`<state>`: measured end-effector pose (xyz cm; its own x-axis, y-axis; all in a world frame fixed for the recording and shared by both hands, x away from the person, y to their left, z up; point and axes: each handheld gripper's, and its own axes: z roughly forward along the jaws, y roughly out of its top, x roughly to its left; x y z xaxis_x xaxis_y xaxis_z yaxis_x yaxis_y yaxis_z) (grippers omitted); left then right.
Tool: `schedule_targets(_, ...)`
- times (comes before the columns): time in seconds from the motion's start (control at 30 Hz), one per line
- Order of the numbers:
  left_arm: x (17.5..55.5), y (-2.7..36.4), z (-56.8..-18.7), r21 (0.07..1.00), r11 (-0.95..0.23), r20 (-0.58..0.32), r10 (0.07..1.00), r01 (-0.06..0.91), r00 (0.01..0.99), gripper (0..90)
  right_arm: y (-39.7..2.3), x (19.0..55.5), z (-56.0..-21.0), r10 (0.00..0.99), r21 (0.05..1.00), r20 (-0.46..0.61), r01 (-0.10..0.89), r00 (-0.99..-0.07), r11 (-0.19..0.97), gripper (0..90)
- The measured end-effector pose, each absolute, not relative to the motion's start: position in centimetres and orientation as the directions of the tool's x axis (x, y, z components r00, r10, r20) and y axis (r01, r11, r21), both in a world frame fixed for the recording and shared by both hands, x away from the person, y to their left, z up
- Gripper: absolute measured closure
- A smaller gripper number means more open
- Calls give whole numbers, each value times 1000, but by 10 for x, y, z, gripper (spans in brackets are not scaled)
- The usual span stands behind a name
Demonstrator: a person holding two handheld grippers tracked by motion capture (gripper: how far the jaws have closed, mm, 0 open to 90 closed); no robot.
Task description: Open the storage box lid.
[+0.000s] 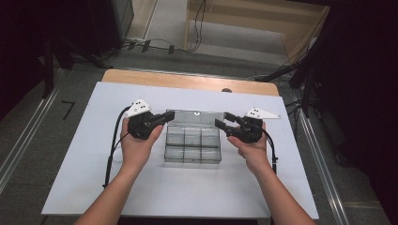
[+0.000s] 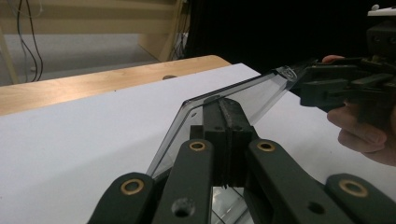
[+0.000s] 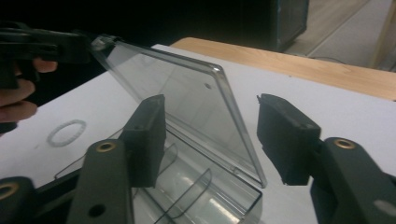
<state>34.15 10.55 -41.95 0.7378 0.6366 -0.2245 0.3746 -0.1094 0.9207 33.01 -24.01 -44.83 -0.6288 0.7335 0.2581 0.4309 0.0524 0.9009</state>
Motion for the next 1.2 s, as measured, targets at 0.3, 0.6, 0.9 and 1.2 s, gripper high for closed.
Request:
schedule_targets(0.3,351,108,-417,911,-105,-248,631,398,735,899,-239,336,-449,752,899,238,433,-615,69,555)
schedule_targets(0.6,347,116,-417,913,-127,-239,605,388,760,600,-241,343,-446,746,906,233,418,-624,68,667)
schedule_targets(0.9,354,126,-429,877,-102,-298,650,469,699,145,-243,348,-449,747,901,263,433,-611,37,679)
schedule_targets(1.2,379,110,-455,832,-147,-307,682,535,664,27,-242,353,-454,743,894,288,448,-604,18,671)
